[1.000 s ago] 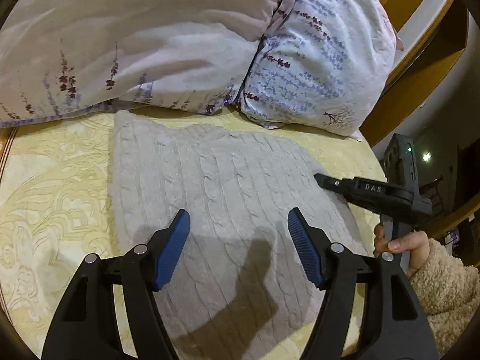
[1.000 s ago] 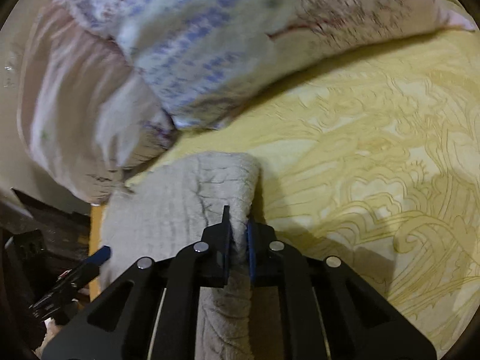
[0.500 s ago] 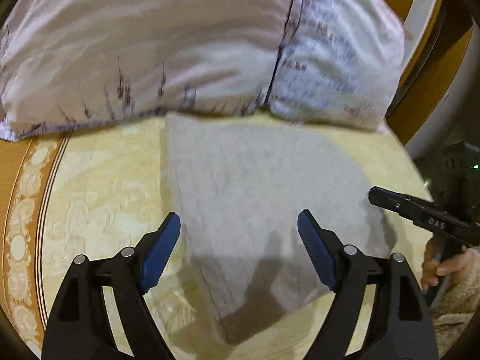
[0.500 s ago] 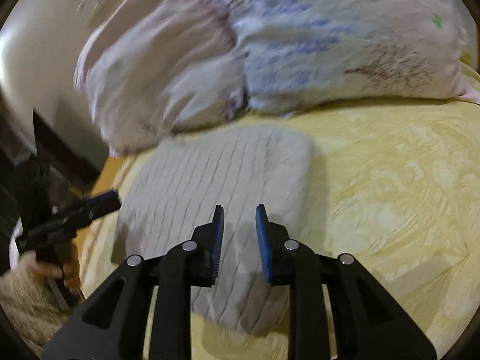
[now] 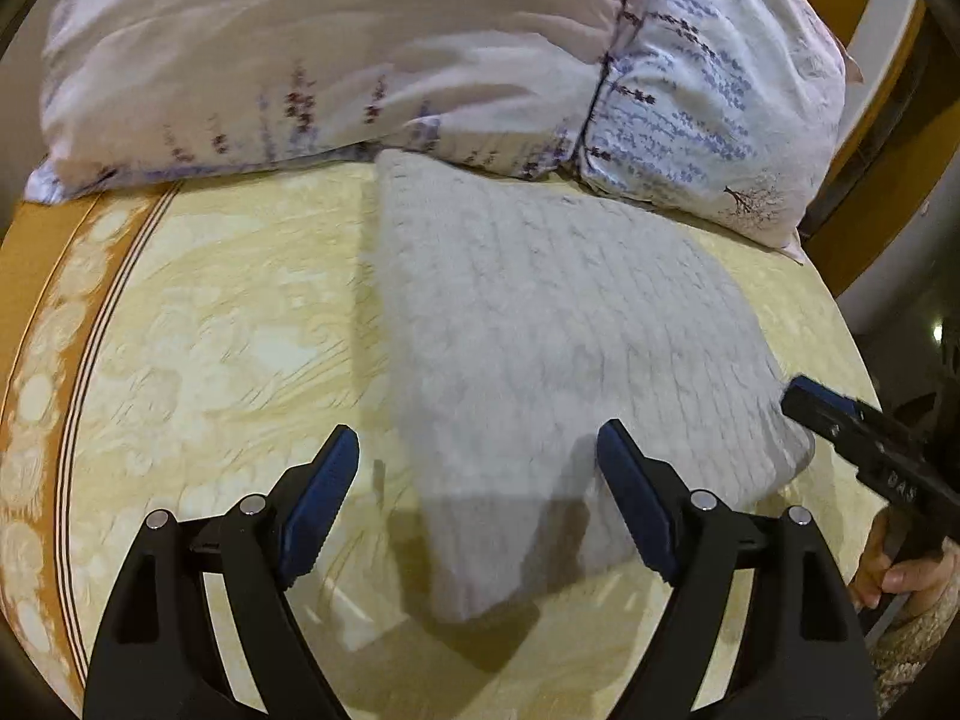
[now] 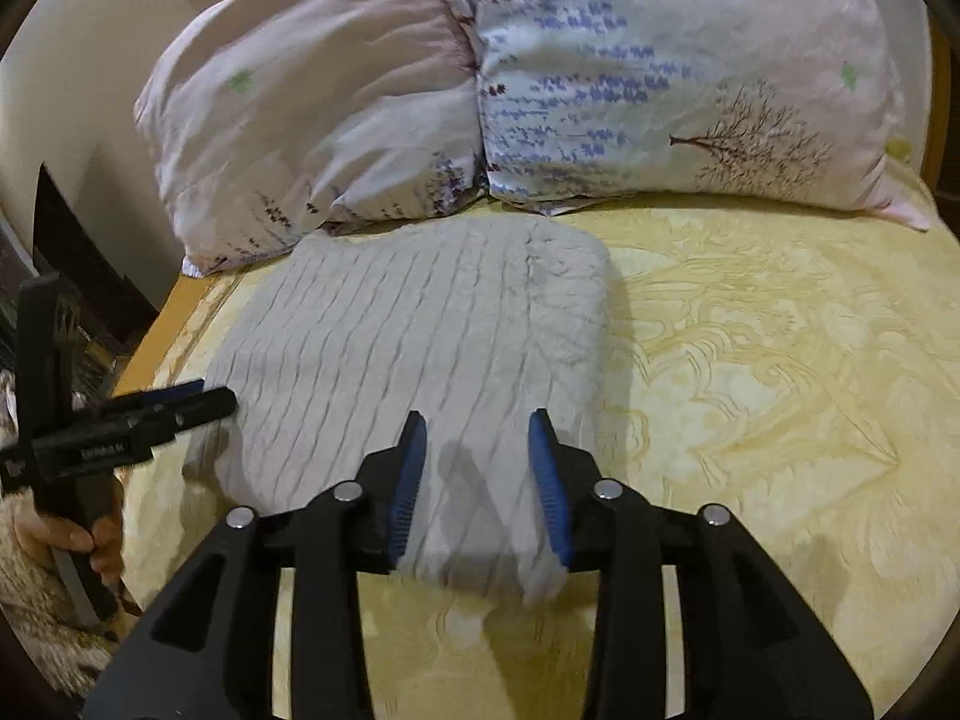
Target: Fold small clothes
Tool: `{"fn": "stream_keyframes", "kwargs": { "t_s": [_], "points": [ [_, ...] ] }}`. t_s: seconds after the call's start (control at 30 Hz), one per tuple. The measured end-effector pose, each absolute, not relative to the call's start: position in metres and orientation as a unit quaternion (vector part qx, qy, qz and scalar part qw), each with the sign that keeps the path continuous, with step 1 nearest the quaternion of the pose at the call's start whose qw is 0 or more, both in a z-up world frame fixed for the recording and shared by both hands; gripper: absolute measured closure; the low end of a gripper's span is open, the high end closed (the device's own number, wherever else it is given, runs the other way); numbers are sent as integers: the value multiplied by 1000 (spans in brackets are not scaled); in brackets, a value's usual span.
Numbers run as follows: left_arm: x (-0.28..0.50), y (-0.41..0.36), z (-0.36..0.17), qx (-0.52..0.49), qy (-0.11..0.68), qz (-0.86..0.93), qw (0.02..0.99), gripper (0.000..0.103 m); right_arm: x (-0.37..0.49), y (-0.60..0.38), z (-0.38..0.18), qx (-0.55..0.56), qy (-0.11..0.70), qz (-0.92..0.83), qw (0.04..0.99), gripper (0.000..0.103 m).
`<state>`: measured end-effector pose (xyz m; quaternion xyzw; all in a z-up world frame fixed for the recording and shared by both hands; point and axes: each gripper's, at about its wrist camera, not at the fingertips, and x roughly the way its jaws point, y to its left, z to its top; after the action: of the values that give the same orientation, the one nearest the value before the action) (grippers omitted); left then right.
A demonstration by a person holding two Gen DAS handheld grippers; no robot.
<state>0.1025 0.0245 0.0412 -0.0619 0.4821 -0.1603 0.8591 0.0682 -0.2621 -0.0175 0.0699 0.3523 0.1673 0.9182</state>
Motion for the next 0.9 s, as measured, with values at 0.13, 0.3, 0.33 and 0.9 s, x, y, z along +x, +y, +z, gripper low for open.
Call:
{"fn": "stream_keyframes", "kwargs": {
  "t_s": [0.13,0.3,0.33,0.9],
  "points": [
    [99,32,30,-66,500,-142,852,20,58,-261,-28,66,362,156,917,67],
    [97,24,17,-43,508,-139,849,19,58,-251,-45,37,386,131,913,67],
    [97,23,15,-43,510,-139,848,19,57,-250,-47,36,387,128,913,66],
    [45,38,13,-70,504,-117,853,10,17,-256,-48,49,364,90,926,19]
  ]
}}
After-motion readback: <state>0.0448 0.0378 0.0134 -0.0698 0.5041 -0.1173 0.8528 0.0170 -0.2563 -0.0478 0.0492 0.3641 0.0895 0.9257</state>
